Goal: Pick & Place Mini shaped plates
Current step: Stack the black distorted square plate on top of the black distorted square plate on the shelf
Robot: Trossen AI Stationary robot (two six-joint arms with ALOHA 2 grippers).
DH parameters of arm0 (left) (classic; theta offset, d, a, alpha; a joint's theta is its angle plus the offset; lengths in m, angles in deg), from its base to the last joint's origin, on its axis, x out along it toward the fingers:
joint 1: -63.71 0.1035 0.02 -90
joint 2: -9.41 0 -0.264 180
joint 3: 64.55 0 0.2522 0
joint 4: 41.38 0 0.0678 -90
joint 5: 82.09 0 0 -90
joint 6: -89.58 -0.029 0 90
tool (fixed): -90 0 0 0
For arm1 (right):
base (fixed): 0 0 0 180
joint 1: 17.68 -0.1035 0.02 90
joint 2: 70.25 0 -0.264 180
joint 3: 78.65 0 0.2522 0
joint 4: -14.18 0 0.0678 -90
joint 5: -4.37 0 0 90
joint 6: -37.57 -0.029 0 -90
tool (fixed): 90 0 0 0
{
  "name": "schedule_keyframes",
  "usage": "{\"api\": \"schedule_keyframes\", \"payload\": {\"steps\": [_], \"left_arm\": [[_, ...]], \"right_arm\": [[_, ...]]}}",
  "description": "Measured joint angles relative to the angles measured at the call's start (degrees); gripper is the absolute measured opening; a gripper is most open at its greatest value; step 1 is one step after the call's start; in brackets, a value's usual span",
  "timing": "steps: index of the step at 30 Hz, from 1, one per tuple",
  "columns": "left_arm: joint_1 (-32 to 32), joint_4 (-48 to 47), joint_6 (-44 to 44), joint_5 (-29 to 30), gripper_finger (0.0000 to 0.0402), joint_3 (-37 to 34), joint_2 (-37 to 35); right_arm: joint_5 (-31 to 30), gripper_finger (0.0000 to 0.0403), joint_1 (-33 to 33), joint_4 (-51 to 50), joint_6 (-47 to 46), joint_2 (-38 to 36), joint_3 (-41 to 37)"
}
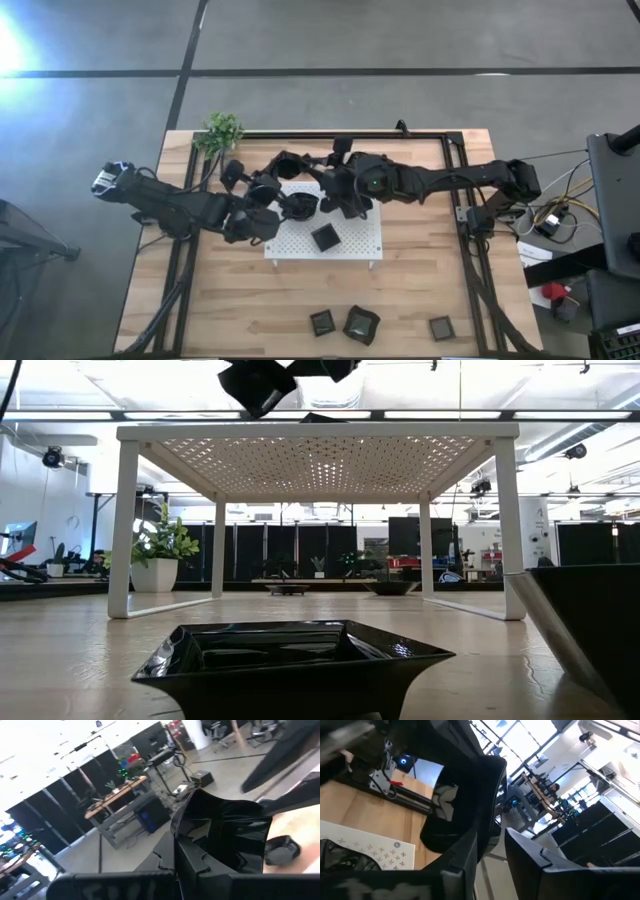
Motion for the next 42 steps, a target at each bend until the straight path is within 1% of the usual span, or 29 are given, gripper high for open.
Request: {"api": "schedule_keyframes", "payload": {"steps": [4,10,13,16,18,24,27,34,37,42], "left_arm": [[0.00,5.12,-5.99,-2.11,0.0000,0.00,0.00],[0.02,9.15,-10.08,-5.48,0.0000,0.00,0.00],[0.00,9.30,-10.28,-5.72,0.0000,0.00,0.00],[0.00,9.29,-10.26,-6.60,0.0000,-0.02,0.00],[0.00,9.46,-10.26,-7.11,0.0000,-0.02,0.00],[0.04,9.67,-10.25,-7.51,0.0000,-0.02,0.00],[0.07,9.70,-10.49,-7.60,0.0007,-0.02,0.00],[0.02,9.81,-10.48,-8.37,0.0049,-0.02,0.00],[0.02,9.83,-10.61,-8.41,0.0067,-0.02,-0.05],[-0.17,10.07,-11.40,-8.47,0.0077,-0.02,-0.37]], "right_arm": [[0.00,0.0091,0.47,0.00,-0.15,0.28,0.00],[-0.01,0.0079,0.77,-0.04,-0.29,0.28,0.00],[-0.22,0.0058,0.79,0.00,0.21,0.28,0.00],[-0.50,0.0020,0.83,0.08,0.44,0.27,0.00],[-0.51,0.0013,0.87,0.06,0.46,0.22,0.00],[-0.56,0.0008,0.85,-0.04,0.54,0.22,0.00],[-0.45,0.0008,0.85,-0.11,0.56,0.22,0.00],[-0.57,0.0008,0.83,-0.17,0.58,0.22,0.00],[-3.52,0.0008,0.73,-0.82,0.63,0.06,0.00],[-4.66,0.0008,0.94,-6.06,-0.84,-2.67,0.00]]}}
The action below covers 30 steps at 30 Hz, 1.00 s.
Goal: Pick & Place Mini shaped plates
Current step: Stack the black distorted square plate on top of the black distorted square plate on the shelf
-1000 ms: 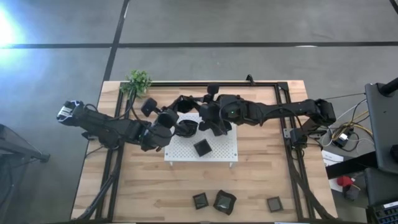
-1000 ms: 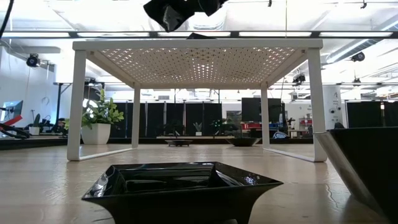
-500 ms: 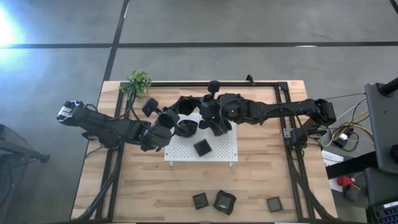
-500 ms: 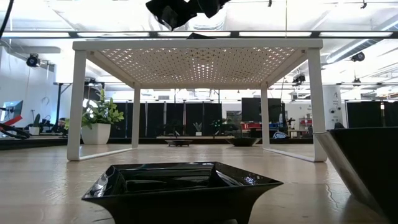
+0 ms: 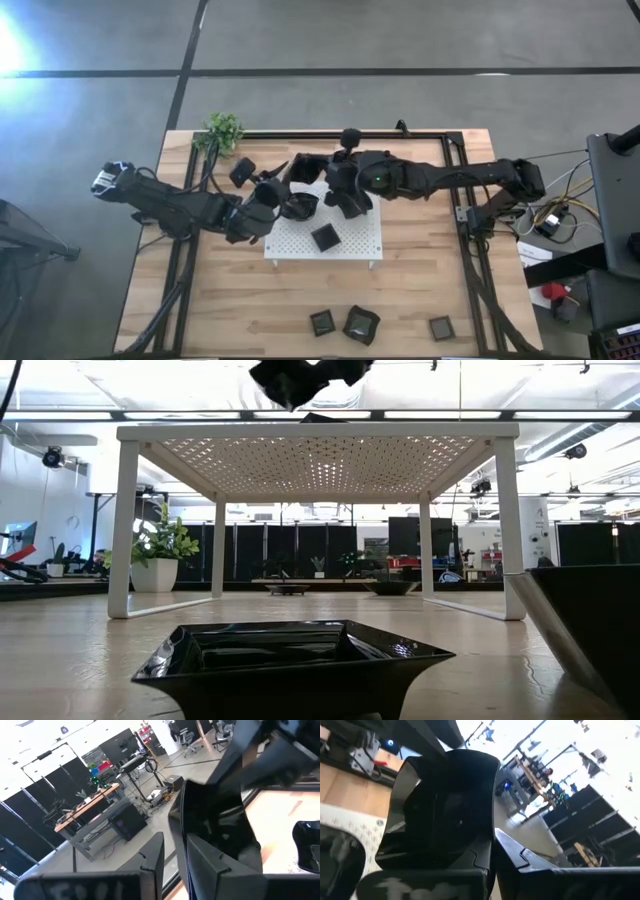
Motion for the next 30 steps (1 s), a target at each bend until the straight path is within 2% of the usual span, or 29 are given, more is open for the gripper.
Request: {"api": "schedule_keyframes", "payload": {"steps": [11,22,26,30], "left_arm": [[-0.02,0.19,-0.70,1.01,0.0078,0.00,-0.28],[-0.02,0.31,-0.67,0.84,0.0078,0.00,-0.92],[-0.02,0.35,-2.43,0.81,0.0078,0.00,-1.03],[-0.02,0.35,-5.79,0.76,0.0078,0.01,-1.03]], "right_arm": [[-1.38,0.0008,0.07,-17.76,-10.86,-8.61,0.00],[-1.37,0.0008,0.07,-36.18,-45.87,-15.89,0.00],[-0.94,0.0008,0.07,-42.43,-53.55,-16.34,0.02],[5.73,0.0008,0.11,-47.38,-61.34,-16.24,0.02]]}}
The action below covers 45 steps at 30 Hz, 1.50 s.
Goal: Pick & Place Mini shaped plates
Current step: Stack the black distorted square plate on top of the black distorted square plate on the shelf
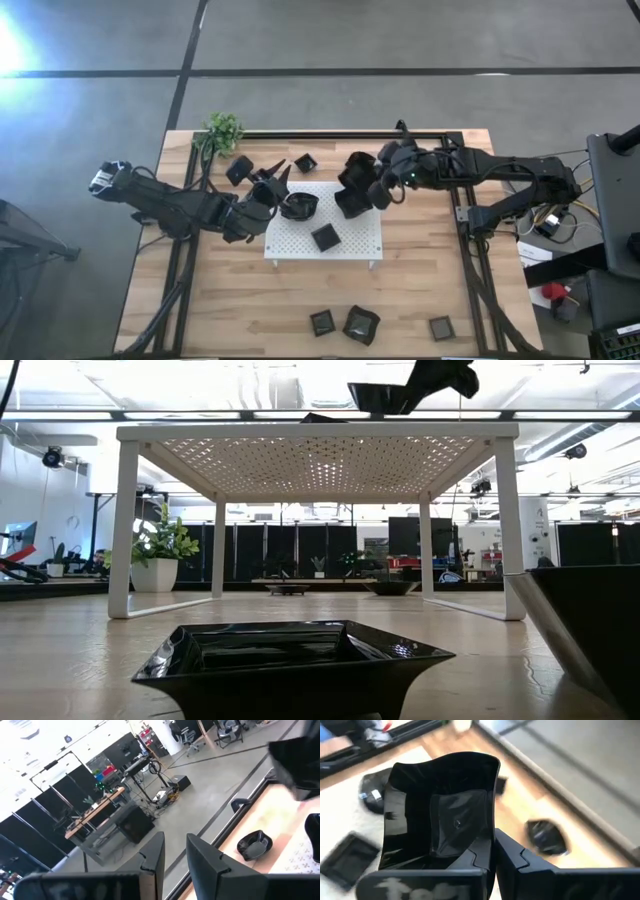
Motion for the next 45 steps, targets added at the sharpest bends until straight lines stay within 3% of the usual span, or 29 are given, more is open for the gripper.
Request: {"api": "schedule_keyframes", "payload": {"steps": [7,14,19,22,45], "left_arm": [[0.00,0.00,-0.13,-0.15,0.0078,0.01,0.00],[-0.17,0.00,-1.20,-0.42,0.0078,0.02,0.00],[-0.22,-0.01,-1.64,-6.55,0.0078,0.02,-0.14],[-0.24,0.00,-1.70,-9.87,0.0078,0.02,-0.22],[-0.59,-0.52,-2.14,-10.01,0.0078,0.02,-0.55]], "right_arm": [[1.26,0.0008,-0.57,-0.61,-14.12,0.04,-0.45],[7.60,0.0008,-0.55,-1.01,-29.46,0.30,-2.47],[9.31,0.0008,-0.79,-2.21,-36.56,1.20,-3.91],[9.35,0.0008,-0.81,-1.48,-38.01,2.66,-4.02],[9.93,0.0021,-0.81,-1.44,-38.07,4.79,-4.41]]}}
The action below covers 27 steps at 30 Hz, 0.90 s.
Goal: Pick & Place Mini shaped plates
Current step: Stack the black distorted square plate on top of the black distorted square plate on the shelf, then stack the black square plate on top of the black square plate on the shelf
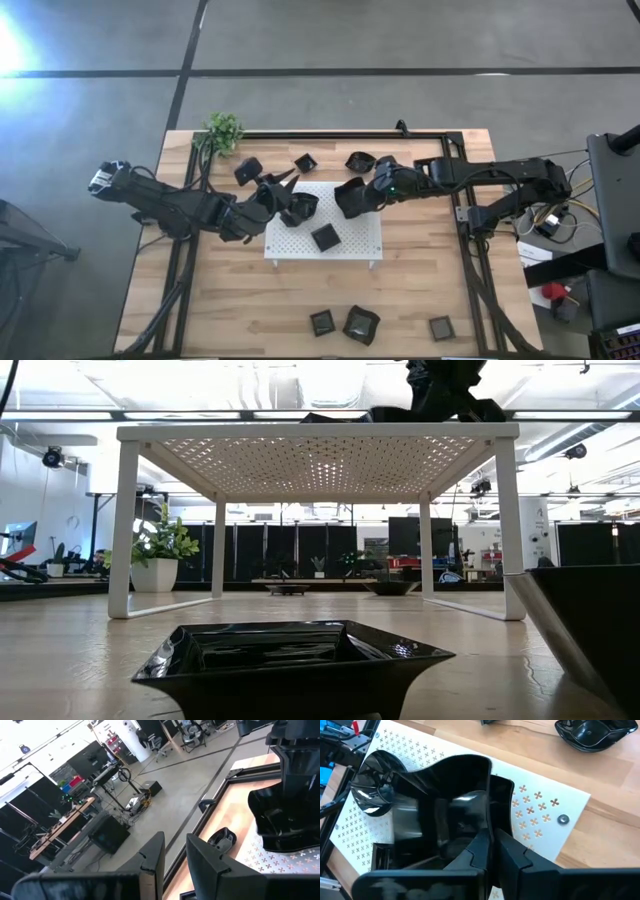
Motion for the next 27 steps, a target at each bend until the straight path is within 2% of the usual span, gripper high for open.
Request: {"api": "schedule_keyframes", "payload": {"steps": [7,12,22,27], "left_arm": [[-0.02,0.02,0.02,0.00,0.0078,0.00,0.00],[-0.02,0.02,0.02,0.00,0.0078,0.00,-0.02],[-0.02,0.00,0.02,0.00,0.0078,0.00,-0.09],[-0.07,-0.17,0.04,-0.02,0.0078,0.00,-0.14]], "right_arm": [[-0.26,0.0071,0.00,0.17,-0.10,0.00,-0.01],[-0.26,0.0092,0.00,0.08,0.35,0.00,0.15],[-0.17,0.0086,0.00,-0.08,4.08,-1.79,1.79],[-0.48,0.0076,0.00,-0.05,11.33,-3.59,2.94]]}}
